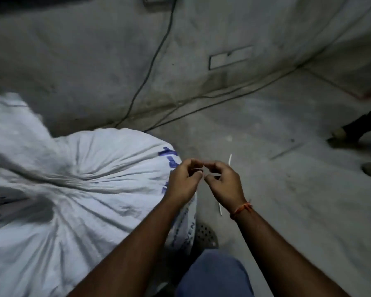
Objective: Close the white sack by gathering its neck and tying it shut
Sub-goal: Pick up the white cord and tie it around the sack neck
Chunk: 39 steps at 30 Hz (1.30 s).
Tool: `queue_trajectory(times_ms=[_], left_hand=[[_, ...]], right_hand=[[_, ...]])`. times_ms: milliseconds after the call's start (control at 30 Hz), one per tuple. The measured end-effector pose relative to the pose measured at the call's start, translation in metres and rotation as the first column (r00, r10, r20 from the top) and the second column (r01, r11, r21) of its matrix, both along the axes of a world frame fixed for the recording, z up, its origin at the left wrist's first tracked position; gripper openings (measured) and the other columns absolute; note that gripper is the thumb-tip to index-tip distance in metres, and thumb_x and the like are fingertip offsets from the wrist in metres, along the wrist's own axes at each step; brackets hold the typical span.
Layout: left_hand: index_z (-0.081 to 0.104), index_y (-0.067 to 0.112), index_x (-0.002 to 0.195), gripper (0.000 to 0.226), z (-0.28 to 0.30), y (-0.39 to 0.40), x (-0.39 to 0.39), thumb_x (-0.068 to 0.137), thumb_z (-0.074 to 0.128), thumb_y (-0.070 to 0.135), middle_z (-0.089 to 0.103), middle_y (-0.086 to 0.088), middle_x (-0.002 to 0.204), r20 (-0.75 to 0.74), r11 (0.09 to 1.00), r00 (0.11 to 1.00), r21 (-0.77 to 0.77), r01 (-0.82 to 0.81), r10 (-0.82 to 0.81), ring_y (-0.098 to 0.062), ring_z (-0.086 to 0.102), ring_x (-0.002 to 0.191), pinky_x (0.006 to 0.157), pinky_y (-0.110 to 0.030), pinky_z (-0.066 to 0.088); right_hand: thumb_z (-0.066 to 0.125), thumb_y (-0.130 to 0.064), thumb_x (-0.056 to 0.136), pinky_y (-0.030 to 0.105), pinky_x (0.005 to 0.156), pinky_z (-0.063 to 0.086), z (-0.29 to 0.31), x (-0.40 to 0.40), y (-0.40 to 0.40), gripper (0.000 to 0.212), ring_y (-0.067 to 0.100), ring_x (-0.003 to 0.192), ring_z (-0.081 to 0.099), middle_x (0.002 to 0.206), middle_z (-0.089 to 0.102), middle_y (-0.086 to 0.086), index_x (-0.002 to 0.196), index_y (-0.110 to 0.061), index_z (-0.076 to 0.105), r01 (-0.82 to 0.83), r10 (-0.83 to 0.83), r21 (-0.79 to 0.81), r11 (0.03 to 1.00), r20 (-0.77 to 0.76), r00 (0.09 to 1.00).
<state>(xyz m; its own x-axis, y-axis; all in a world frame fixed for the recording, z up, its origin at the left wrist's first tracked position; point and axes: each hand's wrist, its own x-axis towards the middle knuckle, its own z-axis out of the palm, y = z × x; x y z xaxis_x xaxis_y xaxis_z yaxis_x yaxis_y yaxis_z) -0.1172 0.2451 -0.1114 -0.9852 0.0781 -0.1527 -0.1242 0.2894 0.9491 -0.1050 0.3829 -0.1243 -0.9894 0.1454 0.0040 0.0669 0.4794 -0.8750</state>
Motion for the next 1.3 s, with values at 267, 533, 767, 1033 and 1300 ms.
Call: queue_trajectory(times_ms=[267, 533, 767, 1033, 1300], left_hand=[[0.066, 0.015, 0.125, 0.028, -0.134, 0.092, -0.058, 0.098, 0.059, 0.009, 0.069, -0.006, 0.126, 0.336, 0.997, 0.939, 0.021, 0.068, -0.071, -0.022, 0.064, 0.117, 0.106, -0.037, 0.051], [0.066, 0.017, 0.127, 0.029, -0.246, 0.123, -0.083, 0.098, 0.061, 0.017, 0.064, 0.002, 0.115, 0.520, 1.000, 0.854, -0.012, -0.001, 0.007, -0.014, 0.060, 0.101, 0.082, -0.017, 0.045], [0.068, 0.027, 0.100, 0.012, -0.297, 0.120, -0.079, 0.102, 0.056, 0.026, 0.068, -0.002, 0.115, 0.638, 0.979, 0.761, 0.055, -0.196, 0.117, -0.027, 0.059, 0.119, 0.115, -0.043, 0.043], [0.067, 0.030, 0.087, 0.022, -0.311, 0.127, -0.079, 0.102, 0.053, 0.036, 0.067, 0.012, 0.101, 0.688, 0.960, 0.717, 0.114, -0.256, 0.109, -0.009, 0.062, 0.096, 0.101, -0.036, 0.048], [0.066, 0.012, 0.127, 0.030, -0.282, 0.121, -0.083, 0.101, 0.056, 0.024, 0.069, -0.007, 0.126, 0.493, 0.975, 0.846, -0.024, -0.220, 0.203, -0.024, 0.063, 0.114, 0.108, -0.036, 0.048]], right_hand=[[0.067, -0.003, 0.082, 0.024, 0.086, 0.051, -0.135, -0.020, 0.090, 0.034, 0.015, 0.103, 0.067, 0.114, 0.072, 0.003, 0.113, -0.017, 0.073, 0.177, -0.193, 0.092, 0.980, 0.209, 0.959], [0.069, -0.006, 0.081, 0.022, 0.100, 0.043, -0.261, -0.043, 0.119, 0.041, 0.025, 0.114, 0.063, 0.124, 0.068, 0.010, 0.122, -0.011, 0.069, 0.013, -0.107, 0.225, 0.974, 0.416, 0.903], [0.057, -0.042, 0.090, 0.039, 0.118, 0.034, -0.338, -0.052, 0.092, 0.050, 0.033, 0.146, 0.030, 0.158, 0.034, 0.011, 0.139, -0.028, 0.056, -0.405, 0.116, 0.341, 0.848, 0.627, 0.770], [0.058, -0.026, 0.091, 0.035, 0.107, 0.039, -0.359, -0.062, 0.086, 0.033, 0.036, 0.124, 0.047, 0.146, 0.043, 0.012, 0.121, -0.014, 0.067, -0.380, 0.076, 0.372, 0.847, 0.624, 0.778], [0.067, -0.014, 0.087, 0.028, 0.111, 0.043, -0.299, -0.048, 0.093, 0.047, 0.017, 0.129, 0.051, 0.142, 0.052, 0.004, 0.134, -0.011, 0.063, -0.125, 0.063, 0.226, 0.966, 0.262, 0.963]])
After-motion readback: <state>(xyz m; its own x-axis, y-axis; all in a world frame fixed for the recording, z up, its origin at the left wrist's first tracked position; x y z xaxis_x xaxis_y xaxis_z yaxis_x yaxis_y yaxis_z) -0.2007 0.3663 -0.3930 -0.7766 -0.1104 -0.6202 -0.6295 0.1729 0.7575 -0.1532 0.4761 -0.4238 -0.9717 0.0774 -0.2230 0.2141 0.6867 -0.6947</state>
